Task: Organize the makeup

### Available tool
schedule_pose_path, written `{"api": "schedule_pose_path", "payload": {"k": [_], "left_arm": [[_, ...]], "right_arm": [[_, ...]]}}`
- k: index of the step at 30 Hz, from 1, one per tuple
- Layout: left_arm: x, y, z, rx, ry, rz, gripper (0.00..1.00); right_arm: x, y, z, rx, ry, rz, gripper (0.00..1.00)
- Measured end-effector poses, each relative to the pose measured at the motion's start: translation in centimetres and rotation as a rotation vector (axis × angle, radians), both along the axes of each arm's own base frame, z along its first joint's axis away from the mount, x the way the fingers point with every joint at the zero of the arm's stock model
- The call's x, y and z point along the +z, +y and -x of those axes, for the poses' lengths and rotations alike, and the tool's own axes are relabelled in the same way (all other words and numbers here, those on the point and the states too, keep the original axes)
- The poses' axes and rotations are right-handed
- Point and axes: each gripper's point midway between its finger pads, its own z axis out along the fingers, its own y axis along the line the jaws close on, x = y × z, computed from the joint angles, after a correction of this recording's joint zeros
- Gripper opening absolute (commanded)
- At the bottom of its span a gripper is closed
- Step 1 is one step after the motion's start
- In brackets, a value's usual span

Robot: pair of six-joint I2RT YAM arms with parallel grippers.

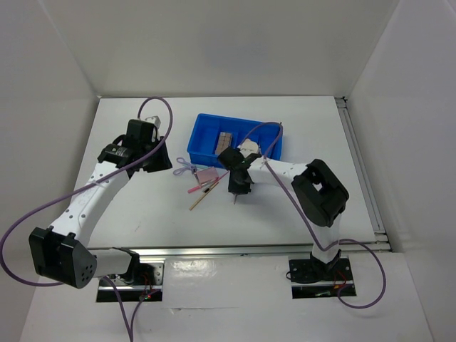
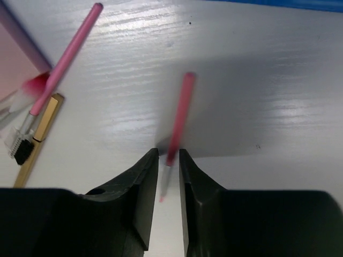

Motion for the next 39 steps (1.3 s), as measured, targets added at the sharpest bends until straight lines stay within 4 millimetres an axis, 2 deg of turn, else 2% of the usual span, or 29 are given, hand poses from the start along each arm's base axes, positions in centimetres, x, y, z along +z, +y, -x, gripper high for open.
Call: {"api": "schedule_pose_path", "payload": {"k": [4, 7, 9, 12, 15, 17, 18, 21, 24, 28, 31, 32, 33, 35, 36, 37, 39], "left_arm": [[0.0, 0.0, 0.0, 0.000, 0.000, 0.000, 0.41], [0.0, 0.0, 0.0, -0.001, -0.001, 0.001, 0.41], [0.0, -0.1, 0.0, -0.006, 0.000, 0.006, 0.41], [0.1, -0.6, 0.1, -0.030, 0.002, 0.023, 0.47], [0.0, -1.7, 0.2, -0.094, -0.007, 0.064, 0.53], [-0.6, -2.5, 0.5, -0.135, 0.005, 0.085, 0.63], [-0.9, -2.8, 0.7, -0.156, 0.014, 0.086, 0.64], [-2.0, -4.4, 1.1, -0.214, 0.047, 0.092, 0.67], [-3.6, -6.3, 1.6, -0.283, 0.089, 0.074, 0.68], [-6.2, -7.7, 2.6, -0.333, 0.150, 0.021, 0.68], [-9.0, -8.2, 3.1, -0.353, 0.222, -0.039, 0.68], [-10.0, -8.3, 3.2, -0.356, 0.247, -0.058, 0.70], [-11.0, -8.3, 3.4, -0.358, 0.273, -0.079, 0.76], [-12.5, -8.1, 3.8, -0.363, 0.315, -0.110, 0.80], [-13.0, -7.9, 4.0, -0.366, 0.329, -0.120, 0.82], [-13.3, -7.9, 4.0, -0.371, 0.337, -0.131, 0.83], [-13.6, -7.8, 4.0, -0.371, 0.342, -0.140, 0.83]], "right_arm": [[0.0, 0.4, -0.4, 0.004, -0.010, -0.013, 0.10], [0.1, 0.6, -0.4, 0.005, -0.010, -0.022, 0.01], [0.2, 0.6, -0.3, 0.006, -0.009, -0.025, 0.00], [0.7, 0.2, 0.3, 0.008, -0.005, -0.014, 0.00], [2.9, -0.6, 0.3, 0.010, -0.040, -0.005, 0.00], [5.3, -1.4, -0.1, 0.009, -0.094, -0.006, 0.00], [6.4, -1.7, -0.3, 0.009, -0.119, -0.010, 0.00], [9.9, -3.6, -2.1, -0.008, -0.206, -0.016, 0.00], [11.8, -7.0, -5.4, -0.063, -0.269, 0.002, 0.00], [12.4, -11.5, -9.2, -0.125, -0.307, 0.048, 0.00], [12.0, -12.9, -11.7, -0.129, -0.322, 0.077, 0.00], [11.7, -13.0, -12.4, -0.123, -0.324, 0.085, 0.00], [11.4, -13.0, -13.0, -0.116, -0.324, 0.093, 0.00], [10.6, -13.0, -14.2, -0.102, -0.323, 0.106, 0.03], [10.1, -12.9, -14.7, -0.096, -0.318, 0.109, 0.09], [9.7, -12.9, -15.2, -0.085, -0.311, 0.115, 0.27], [9.3, -13.0, -15.9, -0.083, -0.308, 0.116, 0.38]]}}
